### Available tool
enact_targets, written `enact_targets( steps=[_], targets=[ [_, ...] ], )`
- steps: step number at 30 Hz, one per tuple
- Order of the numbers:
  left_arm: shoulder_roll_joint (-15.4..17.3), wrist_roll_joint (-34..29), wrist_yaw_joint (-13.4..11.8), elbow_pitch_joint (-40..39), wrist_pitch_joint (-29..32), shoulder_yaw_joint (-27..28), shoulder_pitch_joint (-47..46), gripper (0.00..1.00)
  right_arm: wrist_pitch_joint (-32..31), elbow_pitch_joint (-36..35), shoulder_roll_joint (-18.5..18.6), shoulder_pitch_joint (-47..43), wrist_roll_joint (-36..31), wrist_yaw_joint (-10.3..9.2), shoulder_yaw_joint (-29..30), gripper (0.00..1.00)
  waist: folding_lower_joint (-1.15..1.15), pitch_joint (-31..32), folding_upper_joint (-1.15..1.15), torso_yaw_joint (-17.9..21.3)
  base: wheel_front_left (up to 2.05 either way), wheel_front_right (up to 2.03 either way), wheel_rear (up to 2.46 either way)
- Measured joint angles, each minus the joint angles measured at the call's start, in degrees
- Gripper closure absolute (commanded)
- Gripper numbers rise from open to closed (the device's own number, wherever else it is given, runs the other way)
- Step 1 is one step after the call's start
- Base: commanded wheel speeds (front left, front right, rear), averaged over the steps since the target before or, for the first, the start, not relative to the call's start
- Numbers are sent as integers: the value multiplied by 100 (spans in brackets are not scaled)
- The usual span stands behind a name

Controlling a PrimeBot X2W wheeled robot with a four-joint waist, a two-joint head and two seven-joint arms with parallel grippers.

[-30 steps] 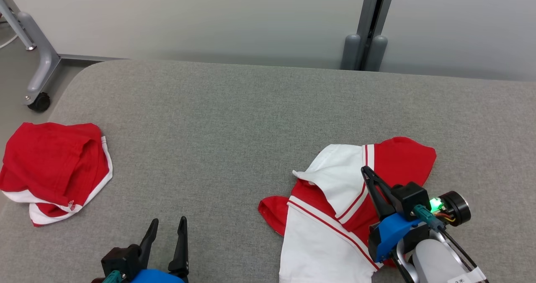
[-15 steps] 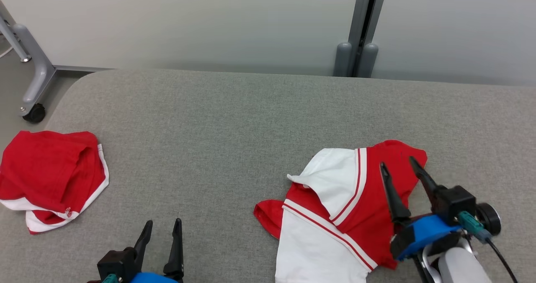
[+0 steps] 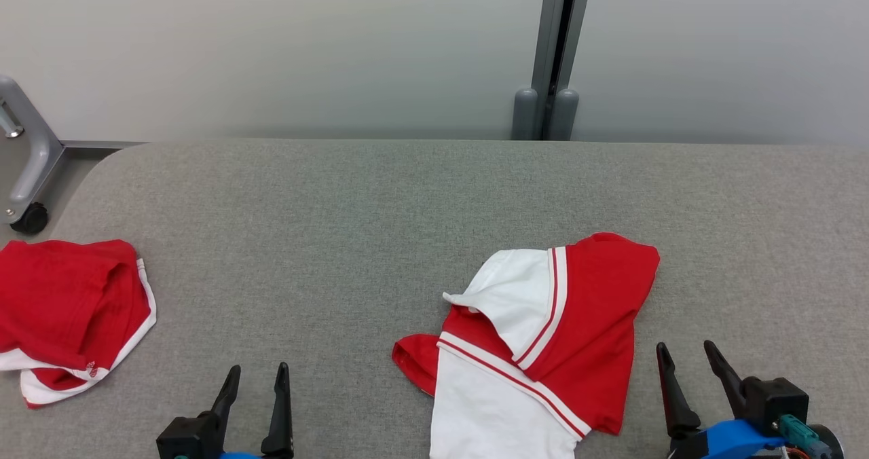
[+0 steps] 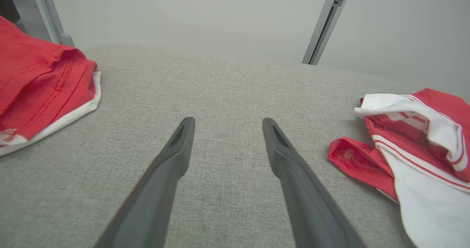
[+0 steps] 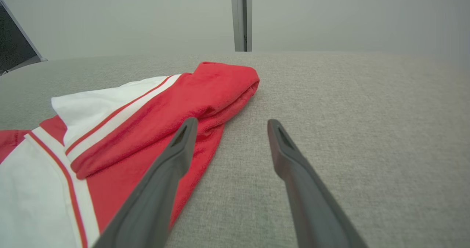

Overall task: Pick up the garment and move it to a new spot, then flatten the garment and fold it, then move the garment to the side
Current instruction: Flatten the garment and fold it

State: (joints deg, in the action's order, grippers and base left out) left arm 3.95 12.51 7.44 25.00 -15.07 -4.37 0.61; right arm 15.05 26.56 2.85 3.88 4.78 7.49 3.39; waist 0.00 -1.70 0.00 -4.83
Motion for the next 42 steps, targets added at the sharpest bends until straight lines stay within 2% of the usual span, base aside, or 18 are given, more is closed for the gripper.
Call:
enact_targets(
  steps=[5,11,15,24,30,37,38,39,40,42],
  targets=[
    [-29,-19,0,-8,0,-30,9,0,-1,-8,7,111,-147,0,-365,0,0,-37,0,-22,0,0,0],
    [-43,30,0,11,0,-163,5,0,-1,136,-7,767,-182,0,-1741,0,0,-167,0,-160,0,0,0],
    [-38,103,0,24,0,-226,-77,0,-91,493,-9,1323,-300,0,-2275,0,0,-276,0,-319,0,0,0],
    [25,272,0,34,0,-357,-170,0,-552,914,-7,1785,-1171,0,-2209,0,1,-541,0,-609,0,0,0],
    [45,365,0,71,0,-382,-218,0,-909,848,-7,1783,-1645,0,-2074,0,1,-652,0,-583,0,0,0],
    [42,441,0,65,0,-443,-380,0,-1214,681,-5,1763,-1773,1,-2046,0,1,-735,0,-522,0,0,0],
    [42,442,0,60,0,-452,-401,0,-1247,654,-5,1762,-1768,0,-2033,7,1,-744,0,-519,0,0,0],
    [44,442,0,56,0,-460,-418,0,-1241,614,-5,1757,-1706,0,-2017,76,1,-751,0,-518,0,0,0],
    [46,447,0,45,0,-475,-427,0,-1222,588,-5,1752,-1668,0,-2002,100,1,-754,0,-516,0,0,0],
    [51,458,0,27,0,-495,-427,0,-1121,533,-5,1734,-1545,0,-1967,100,1,-756,0,-513,0,0,0]
  ],
)
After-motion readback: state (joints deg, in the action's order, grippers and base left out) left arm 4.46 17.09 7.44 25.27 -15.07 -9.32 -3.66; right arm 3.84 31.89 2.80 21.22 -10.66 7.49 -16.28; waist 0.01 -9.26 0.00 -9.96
